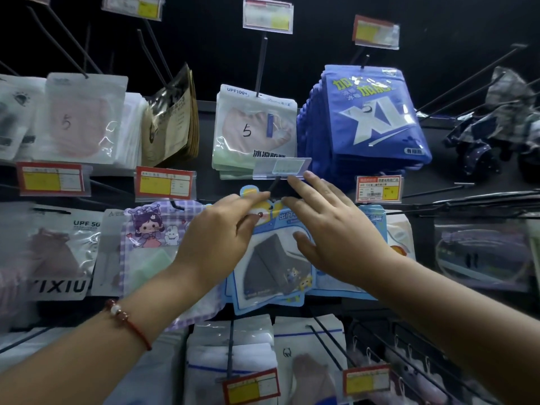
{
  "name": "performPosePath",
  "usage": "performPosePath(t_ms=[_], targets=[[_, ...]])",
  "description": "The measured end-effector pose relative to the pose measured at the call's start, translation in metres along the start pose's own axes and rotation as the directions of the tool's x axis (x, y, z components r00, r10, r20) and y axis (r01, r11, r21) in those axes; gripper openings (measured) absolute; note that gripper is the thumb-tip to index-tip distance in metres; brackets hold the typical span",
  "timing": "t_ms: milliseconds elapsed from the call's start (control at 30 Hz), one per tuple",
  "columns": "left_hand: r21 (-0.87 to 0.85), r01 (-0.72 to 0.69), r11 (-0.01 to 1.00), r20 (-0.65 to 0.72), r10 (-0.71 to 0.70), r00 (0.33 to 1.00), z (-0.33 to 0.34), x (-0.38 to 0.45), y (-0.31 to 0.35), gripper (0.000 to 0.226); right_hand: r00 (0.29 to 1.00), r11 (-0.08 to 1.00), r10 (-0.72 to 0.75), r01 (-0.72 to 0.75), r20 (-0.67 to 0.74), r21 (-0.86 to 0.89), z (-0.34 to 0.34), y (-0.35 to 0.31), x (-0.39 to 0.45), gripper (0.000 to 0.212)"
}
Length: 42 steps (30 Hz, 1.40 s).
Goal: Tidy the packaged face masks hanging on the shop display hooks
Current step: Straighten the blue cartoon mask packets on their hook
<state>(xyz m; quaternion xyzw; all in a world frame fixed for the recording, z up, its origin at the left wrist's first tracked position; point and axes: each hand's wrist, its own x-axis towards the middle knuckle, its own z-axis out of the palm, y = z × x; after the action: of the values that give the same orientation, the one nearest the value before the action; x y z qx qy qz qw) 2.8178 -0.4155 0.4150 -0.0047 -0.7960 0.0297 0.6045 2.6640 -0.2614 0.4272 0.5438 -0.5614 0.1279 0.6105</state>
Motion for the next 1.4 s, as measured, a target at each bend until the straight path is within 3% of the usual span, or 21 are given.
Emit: performPosePath(t_ms=[300, 433, 700, 933, 1100, 1267, 1400], targets=[[-0.053, 0.069, 0.996, -0.030, -0.070, 0.997, 0.009, 0.016, -0.003, 0.034, 0.999, 0.999, 0.021, -0.022, 0.042, 0.031, -0.003, -0.004, 0.002, 0.051], [0.097, -0.040, 0.995, 0.018, 0.038, 0.999, 0.014, 0.018, -0.007, 0.034, 0.997, 0.999, 0.025, -0.028, 0.068, 0.039, -0.003, -0.004, 0.000, 0.051], [0.125, 0.074, 0.989, 0.039, -0.080, 0.996, 0.021, 0.020, -0.009, 0.037, 0.993, 0.998, 0.038, -0.043, 0.108, 0.046, -0.003, -0.007, 0.000, 0.052], [0.362, -0.011, 0.932, 0.018, 0.005, 1.000, 0.032, 0.014, -0.024, 0.036, 0.980, 0.996, 0.080, -0.084, 0.180, 0.018, -0.002, -0.017, -0.006, 0.058], [0.554, -0.057, 0.831, 0.017, 0.058, 0.998, 0.050, 0.005, -0.035, 0.056, 0.940, 0.987, 0.134, -0.155, 0.314, 0.044, -0.001, -0.022, -0.016, 0.069], [0.557, 0.040, 0.830, 0.001, -0.048, 0.999, 0.054, -0.017, -0.023, 0.053, 0.848, 0.937, 0.234, -0.327, 0.475, 0.122, -0.004, -0.020, -0.038, 0.072], [0.507, -0.063, 0.860, 0.041, 0.049, 0.998, 0.062, -0.049, 0.006, 0.052, 0.764, 0.898, 0.301, -0.429, 0.571, 0.101, -0.010, -0.017, -0.069, 0.076]])
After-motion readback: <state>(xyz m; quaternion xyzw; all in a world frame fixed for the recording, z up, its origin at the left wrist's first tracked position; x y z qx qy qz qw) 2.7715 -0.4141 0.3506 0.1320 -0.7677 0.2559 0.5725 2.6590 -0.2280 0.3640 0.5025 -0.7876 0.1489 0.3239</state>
